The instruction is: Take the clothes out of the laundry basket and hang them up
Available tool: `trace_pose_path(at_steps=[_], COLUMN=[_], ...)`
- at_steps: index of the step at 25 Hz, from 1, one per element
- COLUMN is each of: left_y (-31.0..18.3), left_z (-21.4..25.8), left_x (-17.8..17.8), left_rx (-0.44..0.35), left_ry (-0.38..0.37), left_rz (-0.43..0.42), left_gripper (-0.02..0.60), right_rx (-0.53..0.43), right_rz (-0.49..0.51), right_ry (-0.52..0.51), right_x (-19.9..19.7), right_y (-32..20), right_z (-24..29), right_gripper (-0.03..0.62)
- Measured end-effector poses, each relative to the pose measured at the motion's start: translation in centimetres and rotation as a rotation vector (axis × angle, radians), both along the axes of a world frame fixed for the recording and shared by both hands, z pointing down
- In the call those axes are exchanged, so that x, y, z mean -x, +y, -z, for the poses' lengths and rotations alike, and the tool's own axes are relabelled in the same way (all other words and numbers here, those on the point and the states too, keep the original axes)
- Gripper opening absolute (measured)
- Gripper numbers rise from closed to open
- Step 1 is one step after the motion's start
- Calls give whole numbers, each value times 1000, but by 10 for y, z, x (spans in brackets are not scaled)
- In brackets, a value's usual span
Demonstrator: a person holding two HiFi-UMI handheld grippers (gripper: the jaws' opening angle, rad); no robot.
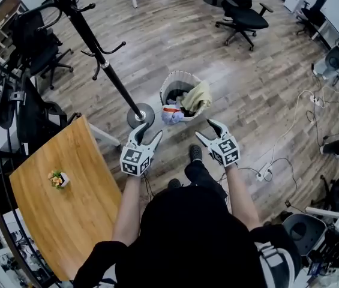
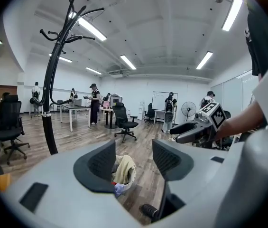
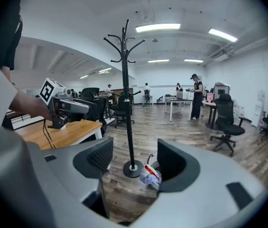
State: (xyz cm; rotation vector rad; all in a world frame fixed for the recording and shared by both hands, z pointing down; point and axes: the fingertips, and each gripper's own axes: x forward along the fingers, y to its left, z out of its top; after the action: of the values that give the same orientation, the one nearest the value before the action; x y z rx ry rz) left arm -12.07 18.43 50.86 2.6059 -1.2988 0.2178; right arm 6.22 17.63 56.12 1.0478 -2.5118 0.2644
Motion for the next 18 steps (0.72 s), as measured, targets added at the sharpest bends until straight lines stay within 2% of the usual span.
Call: trace_pose_path(at_steps=[3,13,18], left_y=[-5,-41,-69], left_z=[-4,-23,-25], left_x=[-1,-8,-15], left_rx=[11,75,96], left_ry=[0,11,-8], left_rz=[4,19,34], left_gripper=[247,245,245], right_rx=[14,61,92], right_rz=[9,16,20], right_ry=[2,-14,-29], right_x=[-1,-8,-18], right_y=[-5,-45,-76], right_z=[-7,-29,-39], right_gripper=[318,316,306])
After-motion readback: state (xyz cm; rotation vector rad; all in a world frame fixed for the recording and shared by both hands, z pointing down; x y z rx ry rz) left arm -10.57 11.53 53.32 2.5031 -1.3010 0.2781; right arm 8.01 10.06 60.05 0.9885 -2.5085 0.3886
